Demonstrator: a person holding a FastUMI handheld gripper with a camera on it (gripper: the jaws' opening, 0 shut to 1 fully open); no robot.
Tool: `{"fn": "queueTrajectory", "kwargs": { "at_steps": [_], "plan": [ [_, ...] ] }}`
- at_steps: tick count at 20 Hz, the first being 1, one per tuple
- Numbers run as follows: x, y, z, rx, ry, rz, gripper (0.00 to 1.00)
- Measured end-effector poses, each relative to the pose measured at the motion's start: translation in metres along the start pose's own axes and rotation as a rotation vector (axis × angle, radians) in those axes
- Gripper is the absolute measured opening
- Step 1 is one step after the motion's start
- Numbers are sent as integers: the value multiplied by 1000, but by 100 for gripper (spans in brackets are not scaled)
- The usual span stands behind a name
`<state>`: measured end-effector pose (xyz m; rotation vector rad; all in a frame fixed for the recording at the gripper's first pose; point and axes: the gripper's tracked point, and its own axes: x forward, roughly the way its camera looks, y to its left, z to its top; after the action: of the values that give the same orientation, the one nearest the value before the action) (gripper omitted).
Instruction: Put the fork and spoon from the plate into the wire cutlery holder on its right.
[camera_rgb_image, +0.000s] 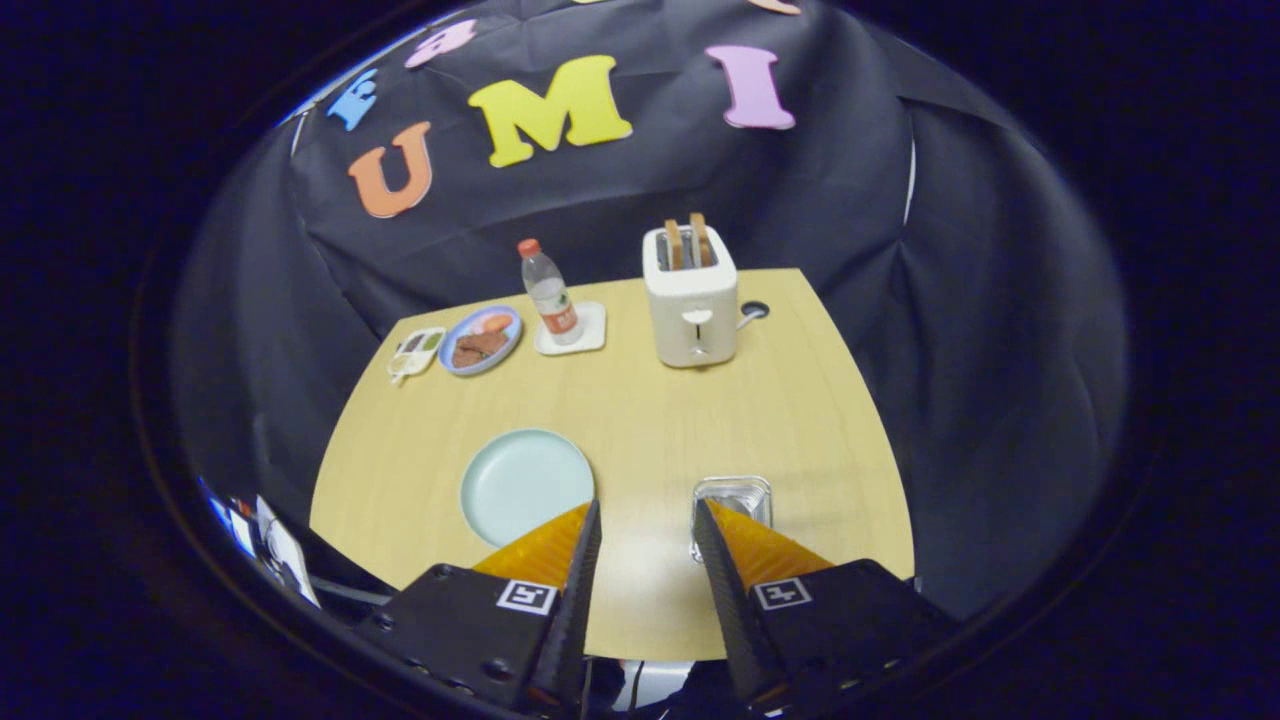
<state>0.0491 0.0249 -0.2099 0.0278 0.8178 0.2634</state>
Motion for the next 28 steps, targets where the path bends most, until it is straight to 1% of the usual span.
{"fn": "queueTrajectory", "kwargs": {
  "at_steps": [2,3,7,10,11,12,14,18,22,25,28],
  "plan": [
    [-13,26,15,-39,-75,14,68],
    [-21,38,24,-50,-119,16,77],
    [-48,78,54,-69,-265,17,83],
    [-70,101,68,-41,-354,29,86],
    [-78,108,73,-30,-389,33,90],
    [-84,111,77,-23,-431,33,92],
    [-94,113,85,-20,-509,-1,95],
    [-122,121,94,-1,-644,-39,95],
    [-133,129,93,-16,-679,-77,96],
    [-133,140,94,-25,-683,-79,96],
    [-132,150,95,-61,-678,-76,96]
  ]
}}
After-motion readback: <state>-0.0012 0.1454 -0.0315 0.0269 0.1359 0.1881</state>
